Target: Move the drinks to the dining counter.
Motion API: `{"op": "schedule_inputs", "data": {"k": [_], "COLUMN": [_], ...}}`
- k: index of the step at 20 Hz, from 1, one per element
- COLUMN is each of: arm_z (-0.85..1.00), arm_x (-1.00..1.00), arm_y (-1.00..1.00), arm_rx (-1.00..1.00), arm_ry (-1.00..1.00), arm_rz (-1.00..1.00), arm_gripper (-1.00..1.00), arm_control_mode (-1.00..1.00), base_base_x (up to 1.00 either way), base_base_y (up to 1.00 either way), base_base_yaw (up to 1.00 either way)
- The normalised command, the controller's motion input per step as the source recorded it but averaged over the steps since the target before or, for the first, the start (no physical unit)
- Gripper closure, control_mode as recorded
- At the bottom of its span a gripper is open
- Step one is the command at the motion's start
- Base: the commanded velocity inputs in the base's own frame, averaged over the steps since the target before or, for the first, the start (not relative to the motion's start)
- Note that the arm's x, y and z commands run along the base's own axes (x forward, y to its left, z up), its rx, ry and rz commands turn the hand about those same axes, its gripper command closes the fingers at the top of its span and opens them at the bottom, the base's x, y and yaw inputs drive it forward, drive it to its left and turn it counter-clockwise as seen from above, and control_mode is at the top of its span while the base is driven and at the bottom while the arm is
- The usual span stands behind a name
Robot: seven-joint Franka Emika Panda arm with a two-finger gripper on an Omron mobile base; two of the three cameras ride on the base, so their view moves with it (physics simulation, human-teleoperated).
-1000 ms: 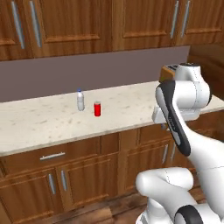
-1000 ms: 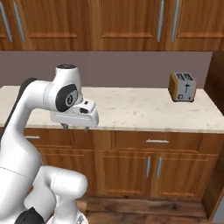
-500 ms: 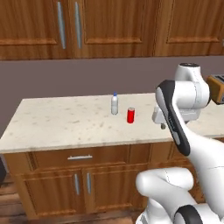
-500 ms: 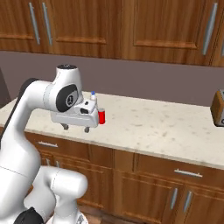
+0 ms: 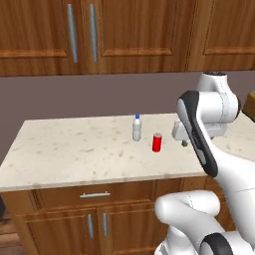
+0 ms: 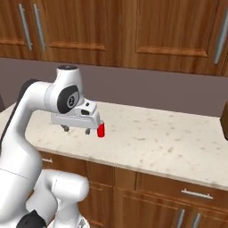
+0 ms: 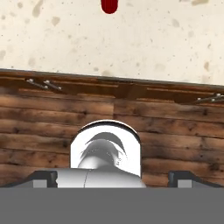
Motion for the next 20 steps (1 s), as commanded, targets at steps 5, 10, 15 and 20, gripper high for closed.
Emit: {"op": "schedule_inputs", "data": {"k": [5,10,15,20], "arm_z": [0.0,0.0,0.0,0.0], "arm_x": [0.0,0.0,0.0,0.0], "arm_y": [0.0,0.0,0.0,0.0], "arm_rx": [0.0,0.0,0.0,0.0], "arm_ry": [0.0,0.0,0.0,0.0], "arm_rz": [0.0,0.0,0.0,0.0], "arm_gripper": [-1.0,-1.0,-1.0,-1.0], "arm_control_mode": [1.0,1.0,1.0,1.0], "base_base_x": [0.58,0.12,0.11,0.27], "base_base_y": [0.49,0.34,0.33,0.02], "base_base_yaw": [-0.02,-0.23,-0.28,-0.12]}}
